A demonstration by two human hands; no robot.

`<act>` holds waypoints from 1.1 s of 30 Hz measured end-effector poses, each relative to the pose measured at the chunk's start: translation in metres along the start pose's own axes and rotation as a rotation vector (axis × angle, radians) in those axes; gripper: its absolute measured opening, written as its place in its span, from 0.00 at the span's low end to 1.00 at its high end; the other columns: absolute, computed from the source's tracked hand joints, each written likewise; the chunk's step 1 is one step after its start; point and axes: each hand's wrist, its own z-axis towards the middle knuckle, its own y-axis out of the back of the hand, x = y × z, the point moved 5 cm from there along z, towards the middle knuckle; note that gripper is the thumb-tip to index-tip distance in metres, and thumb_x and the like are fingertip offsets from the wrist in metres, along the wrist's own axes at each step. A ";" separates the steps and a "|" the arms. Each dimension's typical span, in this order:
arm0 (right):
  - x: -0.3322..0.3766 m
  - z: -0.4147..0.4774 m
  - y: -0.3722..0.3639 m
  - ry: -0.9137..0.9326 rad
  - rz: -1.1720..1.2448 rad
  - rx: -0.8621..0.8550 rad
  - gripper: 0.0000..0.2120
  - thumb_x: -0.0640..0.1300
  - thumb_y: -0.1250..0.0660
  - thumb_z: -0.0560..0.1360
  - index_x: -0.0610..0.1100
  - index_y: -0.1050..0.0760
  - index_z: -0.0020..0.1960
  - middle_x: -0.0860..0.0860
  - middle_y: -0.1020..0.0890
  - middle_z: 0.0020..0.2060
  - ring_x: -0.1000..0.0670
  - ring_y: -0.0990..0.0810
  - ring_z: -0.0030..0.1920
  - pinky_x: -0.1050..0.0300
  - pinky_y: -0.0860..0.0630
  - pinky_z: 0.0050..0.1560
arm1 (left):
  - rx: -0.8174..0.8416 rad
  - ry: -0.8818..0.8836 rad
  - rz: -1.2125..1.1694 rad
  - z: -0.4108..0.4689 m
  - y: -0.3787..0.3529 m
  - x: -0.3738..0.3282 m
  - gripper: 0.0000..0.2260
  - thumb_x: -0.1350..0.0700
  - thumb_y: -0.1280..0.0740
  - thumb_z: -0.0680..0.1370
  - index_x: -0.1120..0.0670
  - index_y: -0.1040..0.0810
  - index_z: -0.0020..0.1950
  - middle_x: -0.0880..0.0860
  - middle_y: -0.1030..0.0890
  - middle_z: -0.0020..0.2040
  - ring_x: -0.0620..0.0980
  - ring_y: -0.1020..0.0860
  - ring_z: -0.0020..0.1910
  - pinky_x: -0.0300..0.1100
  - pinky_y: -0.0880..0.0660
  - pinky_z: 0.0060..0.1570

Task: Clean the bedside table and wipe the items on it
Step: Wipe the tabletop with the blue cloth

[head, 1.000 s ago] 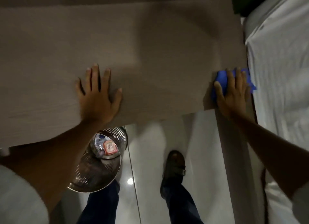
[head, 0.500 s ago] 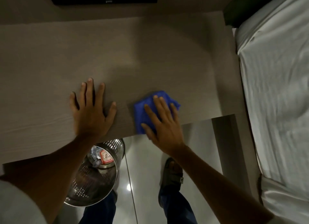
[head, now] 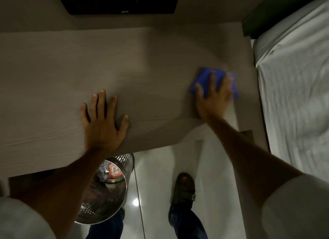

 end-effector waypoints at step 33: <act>0.125 0.011 -0.028 0.765 0.083 0.127 0.28 0.54 0.38 0.77 0.41 0.36 0.72 0.38 0.39 0.74 0.39 0.43 0.75 0.42 0.46 0.74 | -0.099 -0.018 0.055 -0.001 -0.001 0.002 0.31 0.37 0.50 0.78 0.51 0.39 0.77 0.58 0.42 0.79 0.59 0.44 0.78 0.62 0.48 0.74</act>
